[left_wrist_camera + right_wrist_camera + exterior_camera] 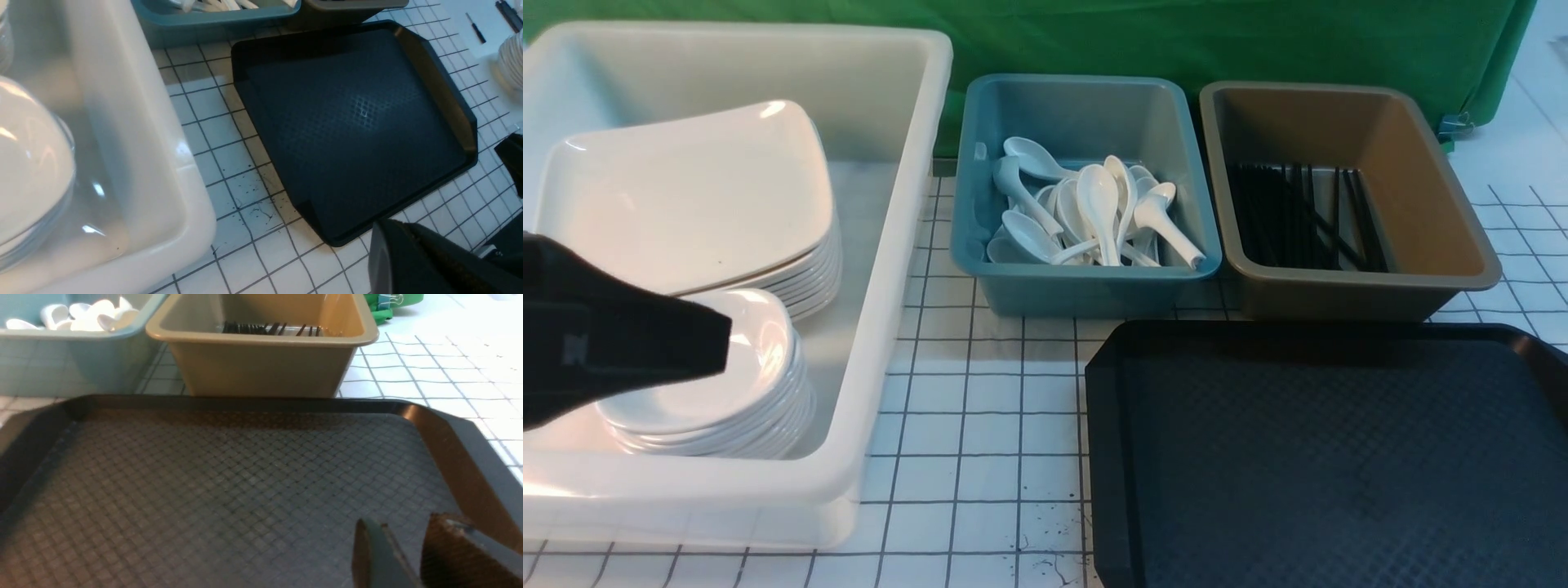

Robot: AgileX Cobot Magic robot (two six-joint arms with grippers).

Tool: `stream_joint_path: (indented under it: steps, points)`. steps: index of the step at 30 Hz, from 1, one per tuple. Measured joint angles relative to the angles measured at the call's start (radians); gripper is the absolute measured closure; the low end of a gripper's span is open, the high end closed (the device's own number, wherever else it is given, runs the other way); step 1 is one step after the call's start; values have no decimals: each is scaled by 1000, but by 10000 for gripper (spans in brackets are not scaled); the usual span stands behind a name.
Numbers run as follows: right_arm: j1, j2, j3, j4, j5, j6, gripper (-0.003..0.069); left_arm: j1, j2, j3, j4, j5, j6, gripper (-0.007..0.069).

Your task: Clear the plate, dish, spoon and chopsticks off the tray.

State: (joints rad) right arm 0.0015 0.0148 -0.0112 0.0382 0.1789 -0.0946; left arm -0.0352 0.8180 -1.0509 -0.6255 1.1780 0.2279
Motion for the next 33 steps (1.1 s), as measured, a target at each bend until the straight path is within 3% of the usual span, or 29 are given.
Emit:
stream_joint_path:
  steps: [10,19,33]
  points:
    - [29,0,0,57,1,-1,419,0,0,0,-61,-56,0,620]
    - [70,0,0,31,1,-1,419,0,0,0,-258,-53,4,620]
    - [75,0,0,29,1,-1,419,0,0,0,-269,26,34,620]
